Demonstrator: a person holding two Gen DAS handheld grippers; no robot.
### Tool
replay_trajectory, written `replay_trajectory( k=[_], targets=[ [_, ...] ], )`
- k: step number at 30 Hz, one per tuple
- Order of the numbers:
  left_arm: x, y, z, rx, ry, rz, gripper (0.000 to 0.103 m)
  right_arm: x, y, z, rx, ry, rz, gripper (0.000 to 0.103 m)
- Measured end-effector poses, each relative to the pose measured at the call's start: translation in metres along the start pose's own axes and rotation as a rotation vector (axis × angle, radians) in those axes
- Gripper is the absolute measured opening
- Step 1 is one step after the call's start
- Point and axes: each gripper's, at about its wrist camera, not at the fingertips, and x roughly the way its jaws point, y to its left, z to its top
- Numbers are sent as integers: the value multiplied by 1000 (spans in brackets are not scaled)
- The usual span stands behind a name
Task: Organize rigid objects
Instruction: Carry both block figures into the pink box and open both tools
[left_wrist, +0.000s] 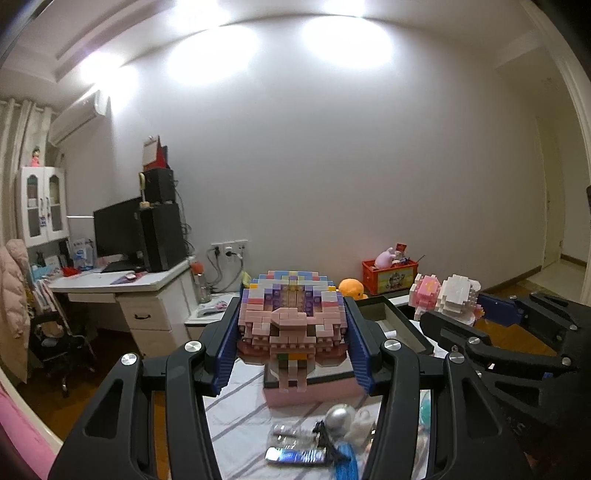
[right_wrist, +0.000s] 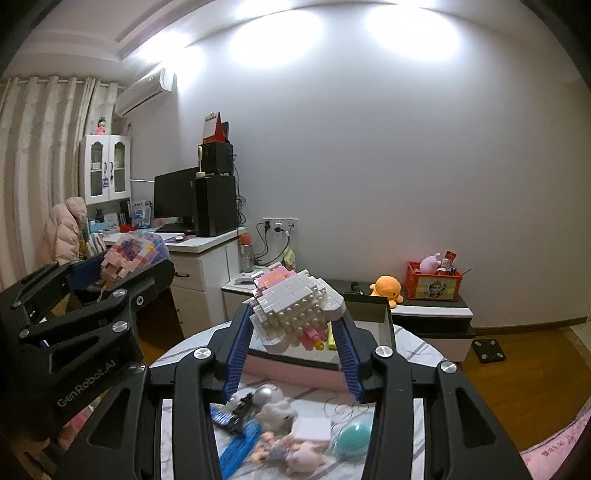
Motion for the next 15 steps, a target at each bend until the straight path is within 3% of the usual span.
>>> replay_trajectory(
  k=[5,12,15],
  targets=[
    [61,4,3,-18,62,-58,53,45,-21,6,6,46,-21,45],
    [167,11,-17,-41,237,-134,53,134,-51,-6,16,212,-11,45],
    [198,9,-34,-25,313,-125,53,163,-52,-17,-1,280,0,45]
  ],
)
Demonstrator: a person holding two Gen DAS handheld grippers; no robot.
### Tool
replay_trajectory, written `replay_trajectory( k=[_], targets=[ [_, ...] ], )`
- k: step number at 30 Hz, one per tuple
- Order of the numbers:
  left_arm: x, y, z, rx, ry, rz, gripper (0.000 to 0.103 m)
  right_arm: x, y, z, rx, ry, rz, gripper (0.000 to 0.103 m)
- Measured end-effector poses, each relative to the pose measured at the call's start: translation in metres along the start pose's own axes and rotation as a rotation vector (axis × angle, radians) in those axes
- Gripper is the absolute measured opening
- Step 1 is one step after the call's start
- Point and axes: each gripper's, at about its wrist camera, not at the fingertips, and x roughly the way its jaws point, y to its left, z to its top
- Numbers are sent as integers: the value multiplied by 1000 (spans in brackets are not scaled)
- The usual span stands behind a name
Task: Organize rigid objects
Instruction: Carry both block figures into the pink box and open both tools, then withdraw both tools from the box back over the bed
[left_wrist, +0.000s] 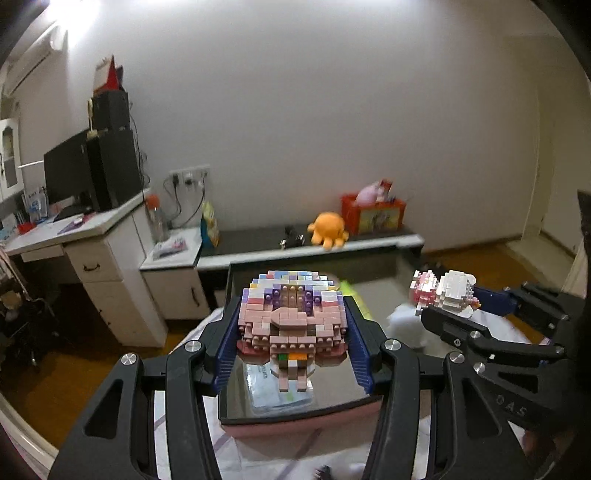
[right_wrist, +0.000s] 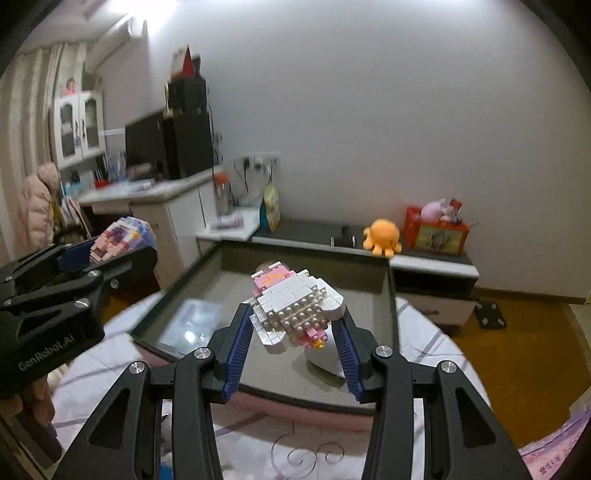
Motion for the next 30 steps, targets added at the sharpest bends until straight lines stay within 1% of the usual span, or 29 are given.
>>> replay_trajectory(
  k=[2,3,5,7,10,13,14,15,16,17,18,19,20,21,22,23,25,26,29,30],
  targets=[
    [20,1,-8,-5,60,-22,53,18,5,-3,-21,45,19,45],
    [27,1,-9,-3,73,-25,53,28,8,-5,-34,72,23,45],
    [40,0,-14,5,100,-7,53,43,9,-10,-57,107,17,45],
    [50,-1,-19,4,124,-22,53,54,10,-16,-69,148,20,45],
    [62,-2,-23,20,158,-16,53,62,13,-22,-87,175,3,46],
    [67,4,-25,-10,167,-29,54,66,12,-20,-79,187,3,46],
    [67,5,-26,-10,168,-19,56,65,14,-19,-84,185,-1,46],
    [65,5,-24,-7,163,4,61,66,14,-17,-85,184,-4,46],
    [62,5,-24,-7,158,8,66,66,14,-16,-83,182,-7,47],
    [59,6,-23,-12,153,7,69,66,14,-15,-76,179,-8,52],
    [54,7,-22,-14,145,9,74,62,13,-14,-68,167,-18,64],
    [45,6,-20,-9,126,16,77,60,14,-12,-66,156,-29,72],
    [39,6,-18,-4,114,21,79,55,15,-10,-65,142,-41,84],
    [29,6,-16,0,94,36,86,47,16,-8,-64,124,-41,84],
    [18,8,-14,-1,72,51,90,42,16,-7,-64,112,-40,84],
    [5,9,-12,-4,44,61,92,32,16,-4,-62,98,-48,84],
    [-23,13,-8,-21,-12,79,101,15,17,-2,-57,74,-62,84],
    [-37,14,-7,-29,-43,87,103,4,17,-1,-50,54,-68,84],
    [-81,18,-5,-52,-130,92,103,-37,17,-2,-4,-27,-76,84],
    [-95,18,-7,-59,-154,90,103,-58,18,-4,21,-77,-78,86]
  ],
)
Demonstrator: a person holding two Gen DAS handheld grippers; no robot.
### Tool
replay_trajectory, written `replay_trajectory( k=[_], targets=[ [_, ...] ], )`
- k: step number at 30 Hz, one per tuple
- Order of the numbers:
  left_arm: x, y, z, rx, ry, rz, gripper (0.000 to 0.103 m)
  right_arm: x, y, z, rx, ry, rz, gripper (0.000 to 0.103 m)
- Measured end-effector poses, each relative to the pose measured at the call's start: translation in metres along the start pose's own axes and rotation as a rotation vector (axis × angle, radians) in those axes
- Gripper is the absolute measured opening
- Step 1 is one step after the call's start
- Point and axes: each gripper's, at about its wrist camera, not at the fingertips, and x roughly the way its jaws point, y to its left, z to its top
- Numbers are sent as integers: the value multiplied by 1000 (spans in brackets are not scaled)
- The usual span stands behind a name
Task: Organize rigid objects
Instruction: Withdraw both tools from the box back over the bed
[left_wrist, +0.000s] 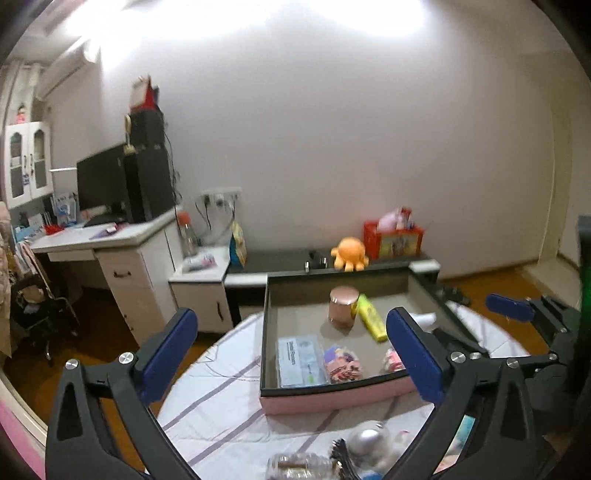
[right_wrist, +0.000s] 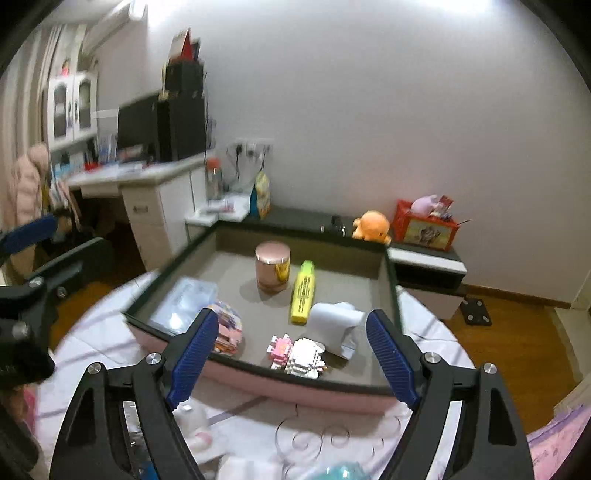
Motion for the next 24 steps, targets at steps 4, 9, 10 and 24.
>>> replay_trajectory(
  k=[4,9,10,24],
  targets=[
    [-46,2,-2,-21,-75,-4,103,-53,5,-5,37,-101,14,102],
    [-98,2,-15,-15,-114,22,103,-112,16,-21,34,-160,33,103],
    [-106,2,-18,-8,-120,22,103,-120,17,-25,36,-175,28,103],
    [-186,-16,-55,-24,-215,-35,103,-198,24,-67,51,-295,10,103]
  ],
)
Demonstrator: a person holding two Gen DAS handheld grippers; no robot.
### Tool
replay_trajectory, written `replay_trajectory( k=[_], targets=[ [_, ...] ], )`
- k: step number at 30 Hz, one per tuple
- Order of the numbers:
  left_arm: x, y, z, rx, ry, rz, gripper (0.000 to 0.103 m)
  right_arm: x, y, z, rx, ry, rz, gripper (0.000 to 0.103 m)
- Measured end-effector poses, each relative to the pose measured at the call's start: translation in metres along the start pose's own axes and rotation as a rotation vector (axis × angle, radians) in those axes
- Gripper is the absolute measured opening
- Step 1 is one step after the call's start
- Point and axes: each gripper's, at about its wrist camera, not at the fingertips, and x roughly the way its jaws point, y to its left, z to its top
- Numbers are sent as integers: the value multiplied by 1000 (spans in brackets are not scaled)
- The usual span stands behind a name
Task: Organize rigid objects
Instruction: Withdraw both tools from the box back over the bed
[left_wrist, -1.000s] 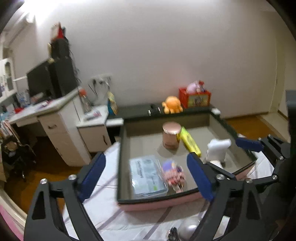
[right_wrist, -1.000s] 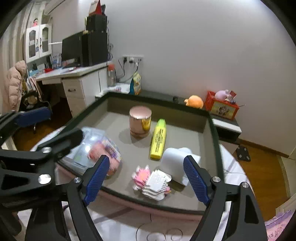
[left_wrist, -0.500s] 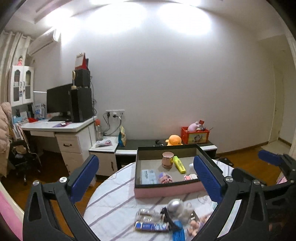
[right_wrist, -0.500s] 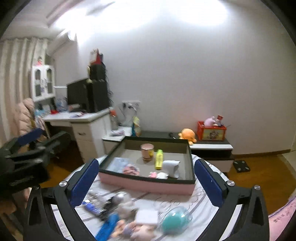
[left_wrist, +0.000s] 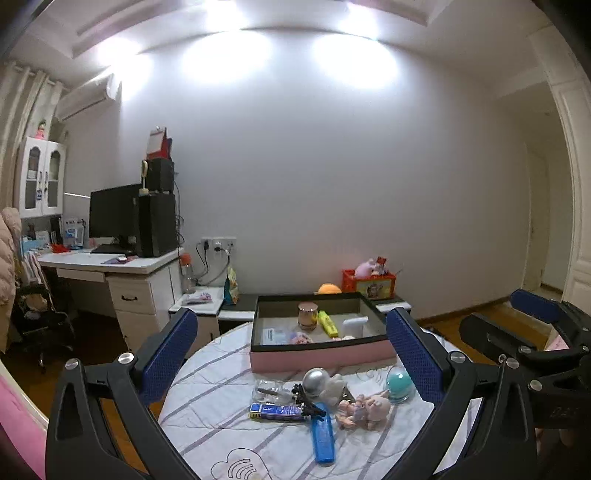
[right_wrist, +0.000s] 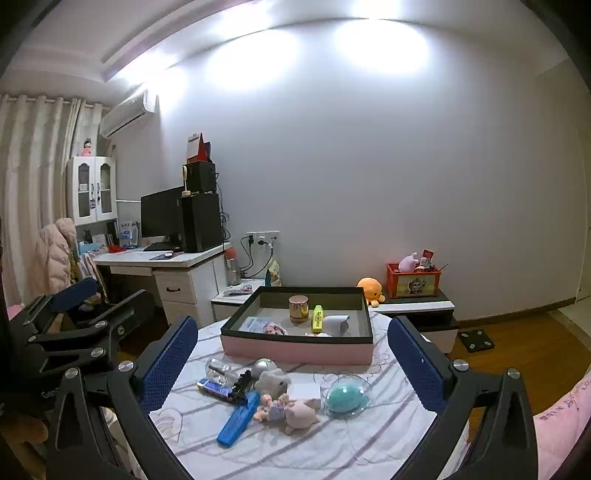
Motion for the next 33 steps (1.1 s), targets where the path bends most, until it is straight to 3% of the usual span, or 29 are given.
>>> replay_trajectory(
  k=[17,23,28,33],
  targets=[
    [3,-12,-22,34,33,11,103,-6,-6,-25,-4,33,-30,103],
    [26,-11,-46,1,141,-12,103,12,-13,-44,7,99,-34,103],
    [60,-7,-76,-84,311,-58,103,35,-25,-65,19,186,-66,103],
    [90,-17,-106,-68,442,-60,103,59,-44,-84,48,270,-95,103]
  ],
)
